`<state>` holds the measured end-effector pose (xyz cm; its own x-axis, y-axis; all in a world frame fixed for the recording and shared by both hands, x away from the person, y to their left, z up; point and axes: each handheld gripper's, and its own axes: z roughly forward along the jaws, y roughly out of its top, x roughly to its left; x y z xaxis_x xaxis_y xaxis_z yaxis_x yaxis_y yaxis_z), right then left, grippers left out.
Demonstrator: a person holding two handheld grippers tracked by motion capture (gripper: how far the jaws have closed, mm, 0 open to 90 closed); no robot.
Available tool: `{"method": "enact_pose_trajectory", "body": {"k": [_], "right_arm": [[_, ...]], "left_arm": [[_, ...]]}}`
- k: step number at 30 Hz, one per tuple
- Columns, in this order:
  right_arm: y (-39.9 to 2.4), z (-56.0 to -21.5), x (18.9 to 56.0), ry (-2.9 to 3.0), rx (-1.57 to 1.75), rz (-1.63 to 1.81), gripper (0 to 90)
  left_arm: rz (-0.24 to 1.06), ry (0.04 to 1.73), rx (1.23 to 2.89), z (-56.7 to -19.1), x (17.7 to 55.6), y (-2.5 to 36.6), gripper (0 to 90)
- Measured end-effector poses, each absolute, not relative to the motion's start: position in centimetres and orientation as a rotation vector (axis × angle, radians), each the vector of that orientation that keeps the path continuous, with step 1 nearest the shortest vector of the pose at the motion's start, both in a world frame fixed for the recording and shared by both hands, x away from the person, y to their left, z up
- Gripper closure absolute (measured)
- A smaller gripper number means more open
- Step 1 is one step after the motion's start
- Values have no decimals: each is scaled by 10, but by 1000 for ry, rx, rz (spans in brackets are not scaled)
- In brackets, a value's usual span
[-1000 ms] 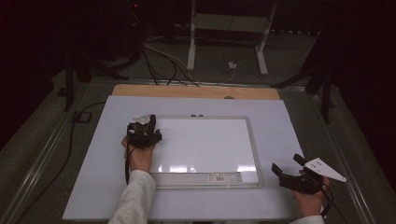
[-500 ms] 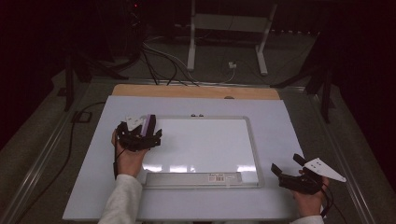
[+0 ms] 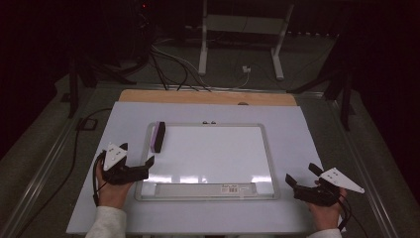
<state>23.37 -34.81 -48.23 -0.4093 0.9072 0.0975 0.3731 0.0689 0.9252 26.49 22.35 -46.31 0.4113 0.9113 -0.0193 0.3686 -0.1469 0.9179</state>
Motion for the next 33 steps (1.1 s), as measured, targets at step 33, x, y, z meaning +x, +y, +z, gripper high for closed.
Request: {"method": "enact_pose_trajectory", "body": {"k": [33], "right_arm": [[-347,-483,237,1827,1271,1317,0]], "left_arm": [[772,1090,1644,-470,239,242,7]]}}
